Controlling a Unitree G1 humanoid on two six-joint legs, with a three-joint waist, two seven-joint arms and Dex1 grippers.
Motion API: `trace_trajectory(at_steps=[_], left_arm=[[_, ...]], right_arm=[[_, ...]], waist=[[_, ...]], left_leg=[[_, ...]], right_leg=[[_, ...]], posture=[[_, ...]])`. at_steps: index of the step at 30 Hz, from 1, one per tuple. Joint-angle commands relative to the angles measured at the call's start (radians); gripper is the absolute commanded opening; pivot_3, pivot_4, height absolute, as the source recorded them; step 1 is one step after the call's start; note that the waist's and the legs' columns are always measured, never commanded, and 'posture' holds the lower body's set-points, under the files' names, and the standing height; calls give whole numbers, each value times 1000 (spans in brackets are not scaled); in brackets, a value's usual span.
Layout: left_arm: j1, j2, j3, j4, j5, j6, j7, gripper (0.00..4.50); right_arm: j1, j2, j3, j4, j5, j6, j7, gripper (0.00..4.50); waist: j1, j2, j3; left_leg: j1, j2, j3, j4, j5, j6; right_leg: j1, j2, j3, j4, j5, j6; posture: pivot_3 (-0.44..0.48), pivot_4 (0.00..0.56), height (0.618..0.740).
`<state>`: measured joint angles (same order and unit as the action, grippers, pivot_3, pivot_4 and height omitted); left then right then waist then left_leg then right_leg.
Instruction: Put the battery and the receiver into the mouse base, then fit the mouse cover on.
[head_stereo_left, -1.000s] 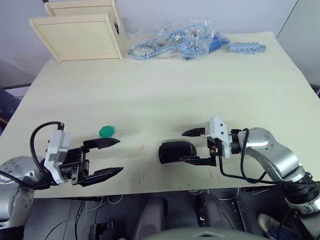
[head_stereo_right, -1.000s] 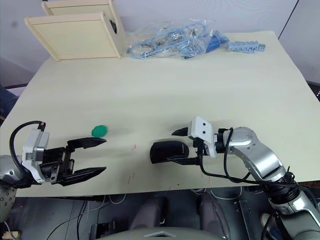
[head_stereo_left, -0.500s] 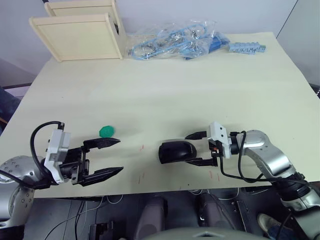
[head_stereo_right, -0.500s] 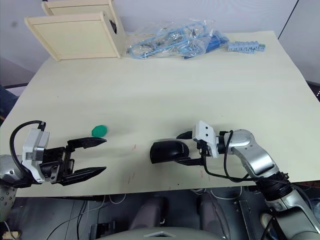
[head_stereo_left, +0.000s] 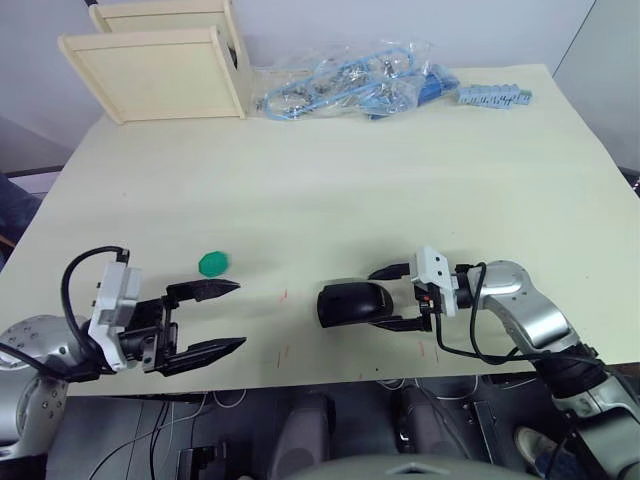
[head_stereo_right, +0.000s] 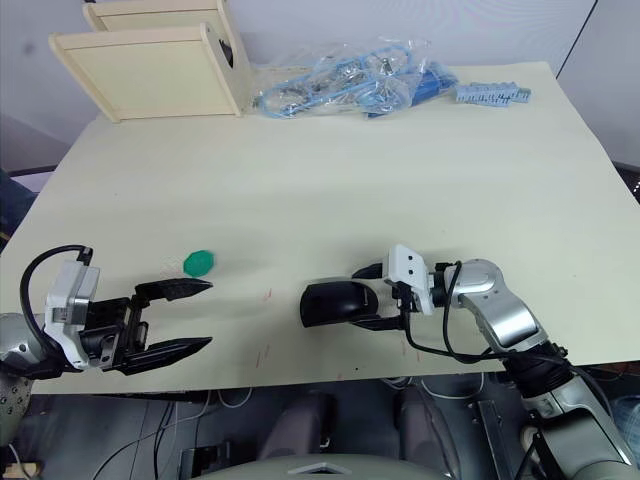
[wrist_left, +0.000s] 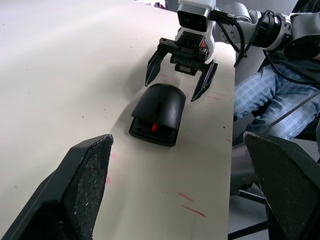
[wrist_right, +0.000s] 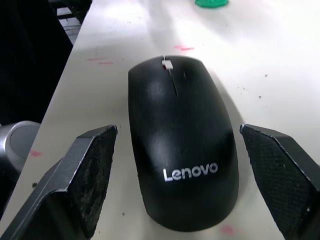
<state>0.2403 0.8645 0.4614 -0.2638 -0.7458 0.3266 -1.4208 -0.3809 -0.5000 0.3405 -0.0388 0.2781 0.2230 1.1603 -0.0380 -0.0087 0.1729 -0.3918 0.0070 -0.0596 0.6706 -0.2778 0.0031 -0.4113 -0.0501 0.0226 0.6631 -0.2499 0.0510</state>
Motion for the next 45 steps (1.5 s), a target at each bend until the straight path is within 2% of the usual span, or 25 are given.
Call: trace_trajectory(at_steps=[1,7,15,25,44,45], left_arm=[[37,-18,35,-18,-10,-19,-5,4500],[97,-59,36,-13,5,-53,7,4500],[108,-73,44,-15,-15,-62,13,4500],[111,-134,58,-24,-58,-82,10,4500],[123,-133,42,-35,-39,-82,34,4500],[124,-132,42,-36,-39,-81,35,4500]], right_arm=[[-13,5,-13,-18,4,-21,10,4113],[-15,5,-20,-12,3,-20,12,4113],[-20,9,-21,7,-3,-31,12,4113],[-24,7,-26,16,0,-29,15,4113],[-23,9,-25,9,7,-19,18,4113],[-23,9,-25,9,7,-19,18,3617]], waist=[[-1,0,0],[2,0,0],[4,0,0],[3,0,0],[3,0,0],[3,0,0]], left_leg=[[0,0,0,0,0,0],[0,0,0,0,0,0],[0,0,0,0,0,-1],[0,0,0,0,0,-1],[0,0,0,0,1,-1],[0,0,0,0,1,-1]], right_leg=[[0,0,0,0,0,0],[0,0,0,0,0,0],[0,0,0,0,0,0],[0,0,0,0,0,0],[0,0,0,0,0,0],[0,0,0,0,0,0]], posture=[[0,150,740],[0,150,740],[0,150,740],[0,150,740],[0,150,740],[0,150,740]])
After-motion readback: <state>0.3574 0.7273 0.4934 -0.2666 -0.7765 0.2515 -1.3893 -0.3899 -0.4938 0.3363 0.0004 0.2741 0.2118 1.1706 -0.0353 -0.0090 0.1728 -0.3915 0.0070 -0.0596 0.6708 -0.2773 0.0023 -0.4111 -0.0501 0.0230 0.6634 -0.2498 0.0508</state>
